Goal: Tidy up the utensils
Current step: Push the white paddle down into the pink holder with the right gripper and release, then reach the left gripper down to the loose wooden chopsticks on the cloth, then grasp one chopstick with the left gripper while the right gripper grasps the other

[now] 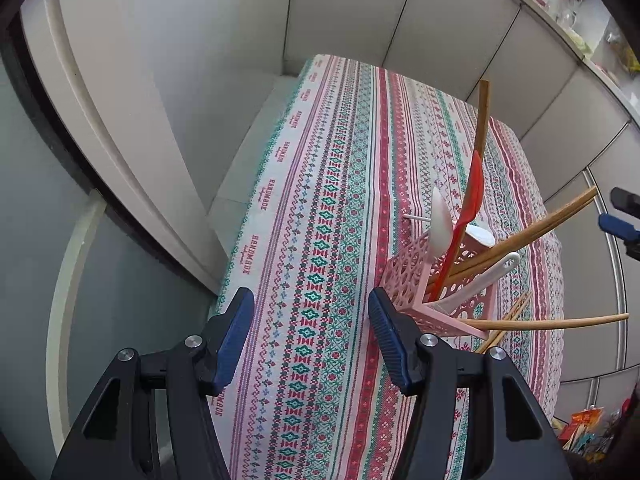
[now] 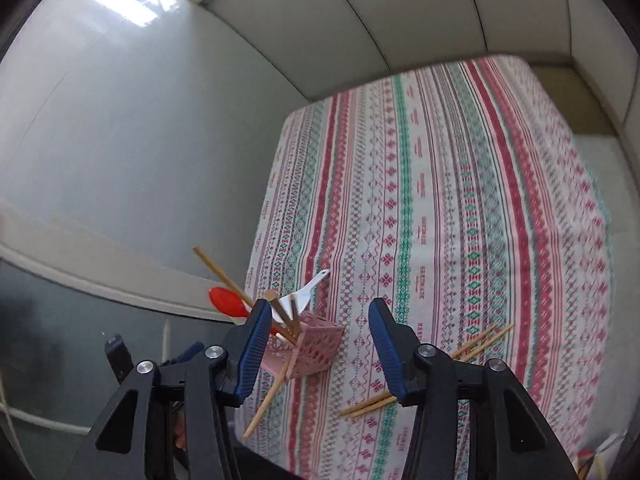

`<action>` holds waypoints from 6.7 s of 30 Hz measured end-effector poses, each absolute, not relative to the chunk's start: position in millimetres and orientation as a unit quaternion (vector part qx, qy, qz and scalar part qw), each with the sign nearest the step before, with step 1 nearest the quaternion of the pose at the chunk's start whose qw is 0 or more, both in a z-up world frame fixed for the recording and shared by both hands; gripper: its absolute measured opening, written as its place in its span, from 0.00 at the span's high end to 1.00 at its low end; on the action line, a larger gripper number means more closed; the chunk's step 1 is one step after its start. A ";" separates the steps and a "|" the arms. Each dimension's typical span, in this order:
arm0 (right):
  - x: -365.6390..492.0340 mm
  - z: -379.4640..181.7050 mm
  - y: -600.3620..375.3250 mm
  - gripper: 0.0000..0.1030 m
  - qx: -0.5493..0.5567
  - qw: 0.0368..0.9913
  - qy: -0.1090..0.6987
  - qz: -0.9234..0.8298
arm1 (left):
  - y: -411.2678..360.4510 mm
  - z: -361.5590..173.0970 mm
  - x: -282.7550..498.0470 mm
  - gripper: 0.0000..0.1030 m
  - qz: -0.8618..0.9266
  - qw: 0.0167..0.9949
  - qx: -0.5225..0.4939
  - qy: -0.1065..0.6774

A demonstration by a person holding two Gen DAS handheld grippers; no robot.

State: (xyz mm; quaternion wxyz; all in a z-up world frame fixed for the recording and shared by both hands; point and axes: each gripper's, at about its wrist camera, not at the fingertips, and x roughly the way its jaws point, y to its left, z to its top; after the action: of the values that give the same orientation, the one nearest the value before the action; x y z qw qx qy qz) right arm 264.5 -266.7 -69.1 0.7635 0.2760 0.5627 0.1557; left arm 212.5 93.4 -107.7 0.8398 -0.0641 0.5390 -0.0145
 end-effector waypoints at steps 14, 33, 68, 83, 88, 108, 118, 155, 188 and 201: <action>368.6 -253.8 -194.5 0.76 0.416 0.497 0.710 0.274 | 105.0 -103.4 224.3 0.40 0.024 0.849 -0.072 0.522; 385.6 -289.2 -148.0 0.96 0.452 0.469 0.689 0.317 | 96.5 -110.9 233.1 0.40 0.027 0.846 -0.052 0.529; 138.4 -18.7 -109.4 0.96 0.216 0.960 0.119 0.136 | 103.4 -81.1 202.1 0.40 0.038 0.874 -0.039 0.482; 137.1 -84.5 -55.4 0.95 0.101 0.993 0.051 0.015 | 115.4 -86.1 210.8 0.40 0.055 0.870 -0.010 0.491; 136.9 -90.3 -57.5 0.94 0.105 0.993 0.057 0.012 | 120.0 -88.6 212.5 0.40 0.063 0.865 -0.021 0.497; 135.1 -46.1 -83.3 0.50 0.135 0.977 0.144 0.078 | 119.4 -81.7 209.7 0.40 0.032 0.866 -0.047 0.497; 117.1 14.5 -137.8 0.38 0.143 0.956 0.238 0.097 | 101.9 -81.0 200.9 0.40 -0.005 0.860 -0.045 0.508; 117.2 -142.3 -396.1 0.25 0.249 0.780 0.570 -0.060 | -188.5 -171.6 150.9 0.65 -0.248 0.739 0.211 0.589; 147.2 -198.6 -409.0 0.25 0.266 0.725 0.632 -0.068 | -238.1 -222.7 245.4 0.95 -0.212 0.727 0.181 0.627; 207.1 -223.7 -353.1 0.50 0.287 0.710 0.643 -0.027 | -180.3 -211.0 196.3 0.95 -0.206 0.732 0.155 0.630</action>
State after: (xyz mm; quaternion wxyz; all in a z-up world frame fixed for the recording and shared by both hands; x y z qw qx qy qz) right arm 207.1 -353.1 -223.7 0.7097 0.2871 0.6427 -0.0272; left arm 196.3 -180.3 -211.0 0.7321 0.1553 0.6304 -0.2063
